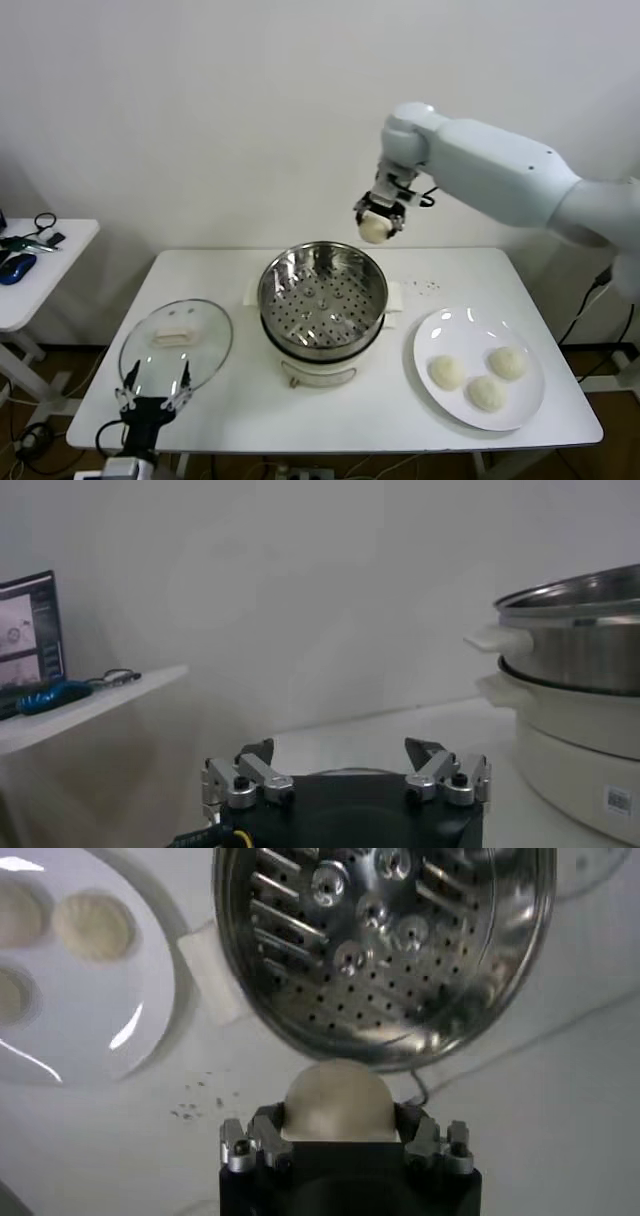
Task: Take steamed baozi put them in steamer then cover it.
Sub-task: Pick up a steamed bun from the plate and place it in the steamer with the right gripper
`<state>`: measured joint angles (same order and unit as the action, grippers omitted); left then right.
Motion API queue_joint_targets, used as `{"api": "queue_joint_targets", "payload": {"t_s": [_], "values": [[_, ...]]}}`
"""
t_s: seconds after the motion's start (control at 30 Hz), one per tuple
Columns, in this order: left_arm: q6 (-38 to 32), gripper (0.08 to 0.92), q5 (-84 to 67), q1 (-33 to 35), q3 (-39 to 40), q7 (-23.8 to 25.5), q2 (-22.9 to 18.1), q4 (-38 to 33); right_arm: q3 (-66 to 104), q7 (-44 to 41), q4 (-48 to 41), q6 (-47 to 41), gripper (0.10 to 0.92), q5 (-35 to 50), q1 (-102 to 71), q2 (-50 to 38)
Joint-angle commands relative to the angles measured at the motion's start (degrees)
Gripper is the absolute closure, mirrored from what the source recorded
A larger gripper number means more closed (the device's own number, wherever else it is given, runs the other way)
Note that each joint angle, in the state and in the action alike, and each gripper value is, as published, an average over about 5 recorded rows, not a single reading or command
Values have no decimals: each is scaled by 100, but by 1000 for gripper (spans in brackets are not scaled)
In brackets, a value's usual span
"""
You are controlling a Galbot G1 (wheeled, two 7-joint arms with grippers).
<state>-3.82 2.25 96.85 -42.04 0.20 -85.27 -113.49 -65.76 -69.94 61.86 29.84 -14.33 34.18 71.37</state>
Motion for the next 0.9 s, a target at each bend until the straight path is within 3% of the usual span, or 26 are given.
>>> {"api": "queue_joint_targets", "payload": {"t_s": [0.03,0.47,0.9], "values": [[29,177,8,3,0,1,31,-43,223,64,338,634,313,-1091,-237,557],[40,177,37,31,11,11,101,-134,506,321,173,955,313,-2444,-1224,829],[-23,177,-7,79,-26,-43,80,-80,538,327,-165,949,313,-2658,-1688,927]]}}
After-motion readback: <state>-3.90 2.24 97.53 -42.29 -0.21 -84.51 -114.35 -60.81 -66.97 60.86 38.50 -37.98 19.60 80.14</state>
